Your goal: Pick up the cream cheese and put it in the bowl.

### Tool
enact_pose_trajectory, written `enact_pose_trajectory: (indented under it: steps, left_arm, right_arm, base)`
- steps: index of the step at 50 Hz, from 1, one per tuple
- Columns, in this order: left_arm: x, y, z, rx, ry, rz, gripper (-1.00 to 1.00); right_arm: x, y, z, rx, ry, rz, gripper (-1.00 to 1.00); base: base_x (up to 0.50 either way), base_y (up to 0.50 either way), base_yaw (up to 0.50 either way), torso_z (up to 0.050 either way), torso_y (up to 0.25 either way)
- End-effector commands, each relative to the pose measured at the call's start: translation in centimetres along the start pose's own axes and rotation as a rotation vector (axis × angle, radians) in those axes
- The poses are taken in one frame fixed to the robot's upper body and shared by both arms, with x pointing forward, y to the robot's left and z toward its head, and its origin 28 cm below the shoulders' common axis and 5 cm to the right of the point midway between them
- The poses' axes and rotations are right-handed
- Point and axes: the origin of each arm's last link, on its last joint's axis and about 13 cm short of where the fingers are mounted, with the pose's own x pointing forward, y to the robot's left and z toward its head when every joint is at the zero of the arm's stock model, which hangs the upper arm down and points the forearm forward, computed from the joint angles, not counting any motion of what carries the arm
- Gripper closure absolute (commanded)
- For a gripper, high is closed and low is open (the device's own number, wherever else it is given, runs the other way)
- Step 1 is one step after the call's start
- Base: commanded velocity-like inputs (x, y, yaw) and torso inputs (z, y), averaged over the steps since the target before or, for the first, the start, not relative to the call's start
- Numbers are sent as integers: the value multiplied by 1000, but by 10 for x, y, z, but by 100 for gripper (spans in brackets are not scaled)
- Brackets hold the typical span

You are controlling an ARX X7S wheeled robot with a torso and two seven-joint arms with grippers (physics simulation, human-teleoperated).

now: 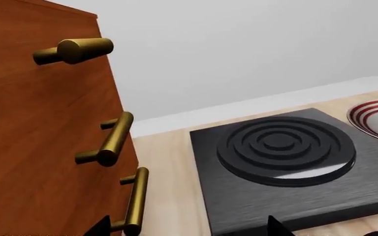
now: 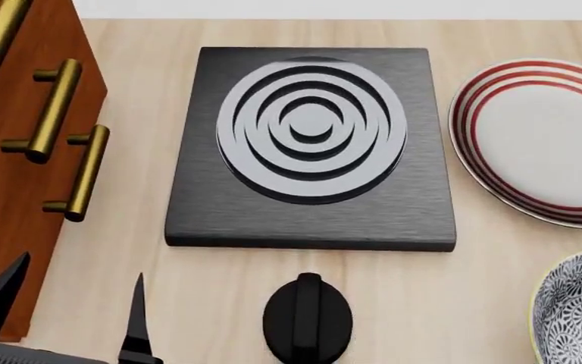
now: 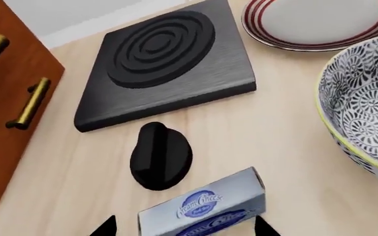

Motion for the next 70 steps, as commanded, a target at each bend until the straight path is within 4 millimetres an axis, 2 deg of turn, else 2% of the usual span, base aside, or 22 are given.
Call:
enact_pose_trajectory:
  steps: [1, 10, 14, 16, 26, 38, 40, 52, 70]
  left_arm:
    - [0, 0, 0, 1, 3, 1, -100]
    - [0, 0, 0, 0, 4, 3, -100]
    - [0, 0, 0, 0, 3, 6, -100]
    - [0, 1, 0, 0, 3, 7, -100]
    - [-1, 0, 0, 0, 5, 8, -100]
    - [-1, 0, 1, -2, 1, 4, -100]
    - [-1, 0, 0, -2, 0, 3, -100]
    - [-2, 0, 1, -4, -4, -1, -100]
    - [-2, 0, 0, -4, -2, -6, -100]
  right_arm:
    - [-4, -2, 0, 121, 40, -91, -100]
    - [2, -6, -3, 337, 47, -154, -100]
    - [4, -7, 0, 394, 34, -171, -100]
    - [7, -7, 3, 475, -5, -198, -100]
    - [14, -3, 10, 558, 9, -229, -100]
    - [22, 5, 14, 563, 18, -297, -100]
    - [24, 6, 12, 533, 76, -347, -100]
    - [32, 12, -11, 596, 129, -336, -100]
    - [34, 21, -10, 615, 154, -253, -100]
  base:
    - [0, 0, 0, 0, 0]
    - [0, 0, 0, 0, 0]
    - [0, 0, 0, 0, 0]
    - [0, 0, 0, 0, 0]
    - [0, 0, 0, 0, 0]
    - [0, 0, 0, 0, 0]
    - [0, 0, 0, 0, 0]
    - [0, 0, 0, 0, 0]
    - [0, 0, 0, 0, 0]
